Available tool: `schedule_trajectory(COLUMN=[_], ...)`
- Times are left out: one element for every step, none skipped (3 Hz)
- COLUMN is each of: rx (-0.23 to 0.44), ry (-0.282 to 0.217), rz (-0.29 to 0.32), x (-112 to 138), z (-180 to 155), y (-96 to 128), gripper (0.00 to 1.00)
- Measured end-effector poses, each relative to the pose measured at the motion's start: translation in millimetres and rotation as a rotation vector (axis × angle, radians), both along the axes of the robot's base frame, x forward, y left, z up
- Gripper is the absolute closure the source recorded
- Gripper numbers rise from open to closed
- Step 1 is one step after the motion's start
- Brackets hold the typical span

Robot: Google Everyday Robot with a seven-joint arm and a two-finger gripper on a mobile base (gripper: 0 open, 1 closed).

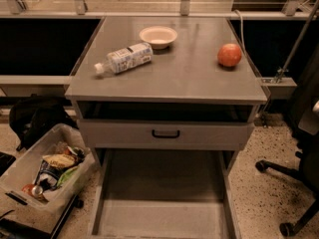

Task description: Place redbull can into middle drawer

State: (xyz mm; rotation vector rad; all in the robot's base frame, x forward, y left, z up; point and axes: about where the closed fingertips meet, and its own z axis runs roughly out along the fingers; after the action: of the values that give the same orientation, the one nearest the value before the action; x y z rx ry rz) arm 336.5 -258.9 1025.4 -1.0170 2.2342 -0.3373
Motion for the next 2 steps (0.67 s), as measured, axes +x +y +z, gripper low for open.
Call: schedule_trajectory(rx=[0.049,0.085], ry=[0.063,0.235], rz=[0.081,0.108], x=[-6.1,-17.0], z=[-70.3,-176.7], y=[16.1,14.0], gripper=[1.00,1.00])
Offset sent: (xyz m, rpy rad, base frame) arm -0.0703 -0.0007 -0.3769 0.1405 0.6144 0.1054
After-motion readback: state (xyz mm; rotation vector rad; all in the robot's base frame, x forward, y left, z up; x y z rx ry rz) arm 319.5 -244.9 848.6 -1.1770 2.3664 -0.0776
